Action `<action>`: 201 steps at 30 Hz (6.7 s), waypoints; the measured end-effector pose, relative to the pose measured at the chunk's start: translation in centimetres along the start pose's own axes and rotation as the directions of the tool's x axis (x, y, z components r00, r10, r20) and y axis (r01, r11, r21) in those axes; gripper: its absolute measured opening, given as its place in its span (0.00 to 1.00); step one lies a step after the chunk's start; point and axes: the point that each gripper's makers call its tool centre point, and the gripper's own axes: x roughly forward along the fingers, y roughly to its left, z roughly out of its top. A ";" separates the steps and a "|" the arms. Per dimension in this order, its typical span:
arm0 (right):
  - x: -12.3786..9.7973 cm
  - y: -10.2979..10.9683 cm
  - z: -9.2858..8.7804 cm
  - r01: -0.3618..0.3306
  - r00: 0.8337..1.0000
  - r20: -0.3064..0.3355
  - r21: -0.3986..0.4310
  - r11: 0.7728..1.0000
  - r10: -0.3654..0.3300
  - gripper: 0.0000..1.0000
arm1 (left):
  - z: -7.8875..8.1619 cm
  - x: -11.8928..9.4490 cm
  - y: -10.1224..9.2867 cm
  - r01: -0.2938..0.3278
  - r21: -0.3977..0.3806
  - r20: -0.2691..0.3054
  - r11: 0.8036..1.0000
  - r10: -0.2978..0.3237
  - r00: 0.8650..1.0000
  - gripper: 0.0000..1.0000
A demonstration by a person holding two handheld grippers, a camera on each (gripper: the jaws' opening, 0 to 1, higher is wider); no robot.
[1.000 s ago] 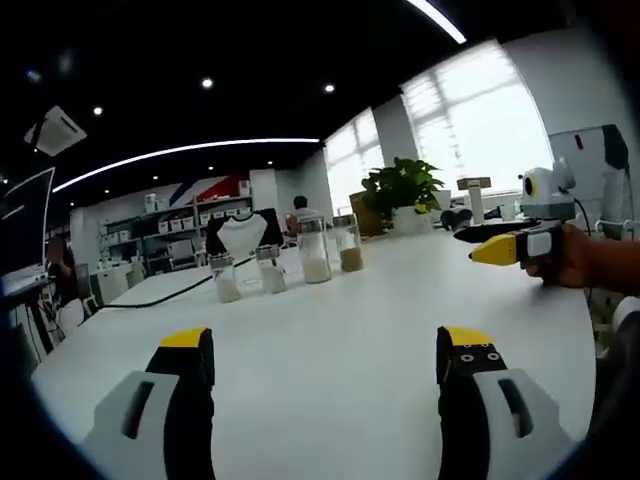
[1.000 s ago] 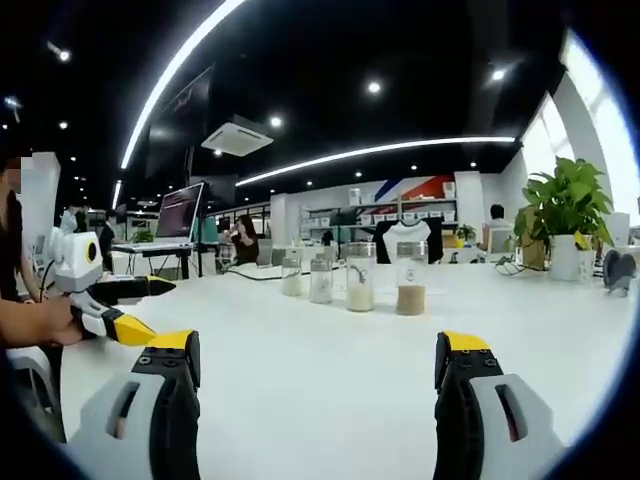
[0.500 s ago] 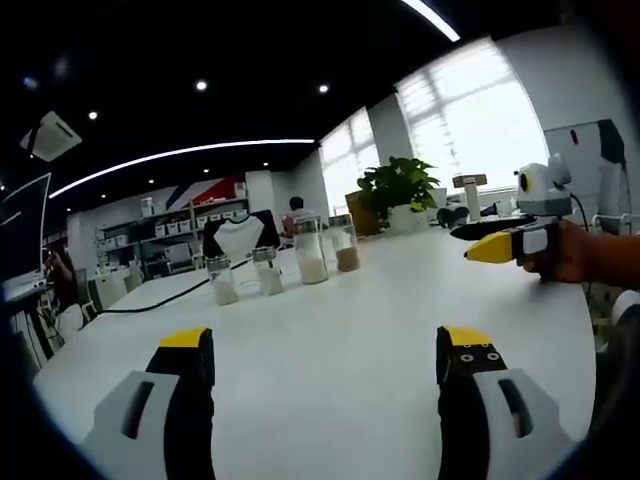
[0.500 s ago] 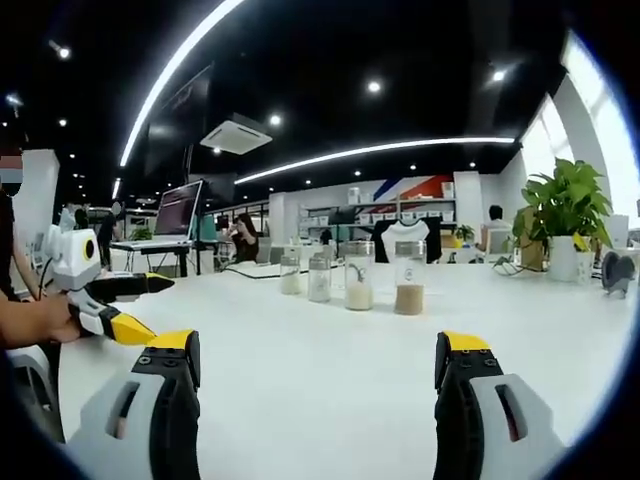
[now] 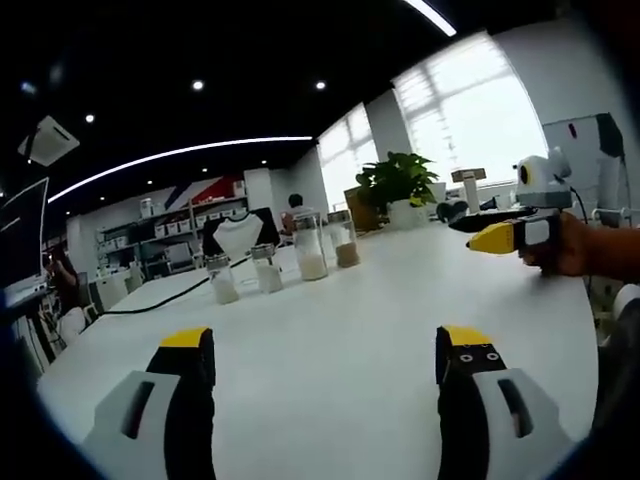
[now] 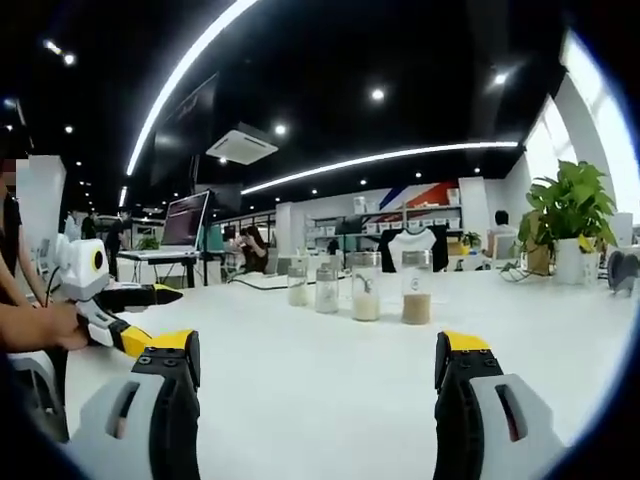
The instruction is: Rotate the seasoning bottle until the label or dispensing opening points toward the visible target arrow and the bottle remains upright within the marked orientation range
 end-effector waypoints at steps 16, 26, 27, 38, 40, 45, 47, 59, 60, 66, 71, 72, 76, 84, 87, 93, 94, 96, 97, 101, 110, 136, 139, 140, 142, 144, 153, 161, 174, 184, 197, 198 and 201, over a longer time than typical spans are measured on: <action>0.4 -0.6 -0.8 0.013 0.999 -0.042 -0.013 1.000 -0.014 1.00 | -0.4 0.2 0.0 0.003 0.026 -0.023 1.000 -0.002 1.000 0.96; 0.4 -0.8 -0.8 0.019 0.999 -0.042 -0.024 1.000 -0.020 1.00 | -0.2 0.2 0.1 -0.001 0.004 -0.009 1.000 0.001 1.000 0.96; 0.5 -0.8 -0.8 0.020 0.999 -0.041 -0.026 0.999 -0.021 1.00 | -0.1 0.2 0.2 -0.003 0.000 -0.005 1.000 0.003 1.000 0.96; 0.5 -0.5 -1.2 0.015 0.998 -0.066 -0.060 0.998 -0.019 1.00 | 0.1 0.1 0.3 0.002 -0.040 0.015 0.999 -0.002 1.000 0.96; 0.5 -0.5 -1.3 0.016 0.997 -0.071 -0.068 0.998 -0.020 1.00 | 0.1 0.1 0.4 0.001 -0.042 0.016 0.999 -0.001 1.000 0.96; 0.5 -0.4 -1.3 0.015 0.997 -0.074 -0.074 0.997 -0.020 1.00 | 0.2 0.0 0.4 0.005 -0.060 0.023 0.998 -0.004 1.000 0.96; 0.5 -0.4 -1.3 0.015 0.997 -0.071 -0.072 0.997 -0.020 1.00 | 0.3 0.0 0.6 0.004 -0.074 0.032 0.997 -0.001 0.999 0.96; 0.4 -0.5 -1.3 0.025 0.997 -0.073 -0.090 0.996 -0.032 1.00 | 0.8 0.0 0.9 0.029 -0.208 0.069 0.978 -0.015 0.998 0.99; 0.4 -0.5 -1.3 0.026 0.997 -0.072 -0.089 0.996 -0.032 1.00 | 0.7 0.1 1.0 0.026 -0.216 0.064 0.976 -0.013 0.998 1.00; 0.4 -0.5 -1.3 0.023 0.997 -0.074 -0.094 0.995 -0.029 1.00 | 0.7 -0.1 1.0 0.015 -0.229 0.064 0.973 0.000 0.998 1.00; 0.4 -0.4 -1.2 0.023 0.997 -0.068 -0.102 0.995 -0.030 1.00 | 0.8 -0.1 1.1 0.009 -0.226 0.072 0.974 0.007 0.997 1.00; 0.4 -0.4 -1.2 0.022 0.997 -0.070 -0.102 0.994 -0.029 1.00 | 0.6 0.0 1.0 0.006 -0.216 0.058 0.976 0.007 0.998 1.00; 0.4 -0.4 -1.0 0.021 0.998 -0.061 -0.100 0.995 -0.027 1.00 | 0.8 -0.2 0.5 0.012 -0.198 0.060 0.980 0.001 0.998 0.99; 0.2 0.0 -0.9 0.013 0.998 -0.055 -0.093 0.996 -0.018 1.00 | 1.4 -0.3 -0.2 0.003 -0.179 0.075 0.984 0.011 0.997 1.00; 0.2 0.2 -0.9 0.011 0.998 -0.054 -0.093 0.996 -0.016 1.00 | 1.4 -0.2 0.1 -0.040 -0.096 0.060 0.995 0.046 0.997 1.00; 0.0 0.3 -0.8 0.012 0.999 -0.049 -0.084 0.996 -0.016 1.00 | 1.2 0.0 -0.2 -0.011 -0.111 0.052 0.994 0.017 0.998 1.00; 0.0 0.3 -0.8 0.012 0.999 -0.049 -0.084 0.996 -0.016 1.00 | 1.3 0.1 -0.2 -0.007 -0.121 0.057 0.993 0.014 0.998 1.00; 0.0 0.4 -0.8 0.010 0.999 -0.050 -0.085 0.996 -0.015 1.00 | 1.4 0.1 -0.1 0.002 -0.142 0.066 0.990 0.008 0.998 1.00; 0.0 0.5 -0.8 0.010 0.999 -0.051 -0.088 0.996 -0.014 1.00 | 1.3 0.2 -0.1 0.006 -0.154 0.063 0.988 0.004 0.998 1.00; 0.0 0.6 -0.9 0.002 0.998 -0.055 -0.088 0.996 -0.007 1.00 | 1.3 0.5 0.2 0.007 -0.188 0.062 0.982 0.005 0.998 1.00; 0.0 0.6 -0.8 -0.002 0.999 -0.050 -0.080 0.997 -0.002 1.00 | 0.8 1.8 0.5 0.022 -0.205 0.040 0.979 -0.014 0.999 1.00; 0.3 1.1 -1.0 -0.042 0.998 -0.055 -0.067 0.997 0.038 1.00 | 0.4 6.8 4.7 -0.004 -0.207 -0.007 0.978 0.003 1.000 1.00; 0.2 0.9 -0.7 -0.039 0.999 -0.040 -0.058 0.998 0.036 1.00 | 0.2 7.4 5.6 -0.012 -0.193 -0.014 0.981 0.010 1.000 1.00; 0.2 0.9 -0.6 -0.038 0.999 -0.034 -0.052 0.998 0.036 1.00 | 0.1 7.7 5.9 -0.011 -0.197 -0.013 0.980 0.009 1.000 0.99; 0.1 0.8 -0.5 -0.036 0.999 -0.027 -0.045 0.998 0.035 1.00 | 0.0 8.4 6.5 -0.010 -0.200 -0.013 0.980 0.008 1.000 0.99; 0.1 0.8 -0.5 -0.039 0.999 -0.025 -0.044 0.998 0.038 1.00 | 0.6 8.9 6.9 -0.003 -0.205 0.029 0.979 0.010 1.000 0.99; 0.3 1.7 -0.6 -0.079 0.997 -0.032 -0.070 0.994 0.077 1.00 | -0.1 10.9 8.4 -0.027 -0.197 0.003 0.980 0.028 1.000 0.98; 0.1 1.4 0.0 -0.071 0.997 0.002 -0.053 0.996 0.071 1.00 | -0.7 12.4 10.0 -0.051 -0.154 -0.021 0.987 0.048 0.999 0.97; 0.2 1.5 0.0 -0.082 0.997 0.000 -0.046 0.996 0.082 1.00 | -1.4 15.2 13.1 -0.095 -0.143 -0.031 0.985 0.091 0.995 0.93; 0.4 1.5 -0.3 -0.082 0.997 -0.014 -0.053 0.995 0.082 1.00 | -1.4 17.7 15.7 -0.115 -0.186 -0.008 0.976 0.115 0.993 0.90; 0.4 1.5 -0.5 -0.077 0.997 -0.026 -0.054 0.996 0.076 1.00 | -1.1 20.3 18.7 -0.169 -0.202 0.036 0.965 0.180 0.983 0.78; 0.4 1.5 -0.5 -0.078 0.997 -0.027 -0.055 0.995 0.077 1.00 | -0.9 20.5 18.8 -0.168 -0.200 0.053 0.965 0.182 0.982 0.76; 0.4 1.6 -0.6 -0.077 0.997 -0.033 -0.059 0.995 0.075 1.00 | -1.0 21.5 18.9 -0.170 -0.190 0.047 0.967 0.182 0.982 0.74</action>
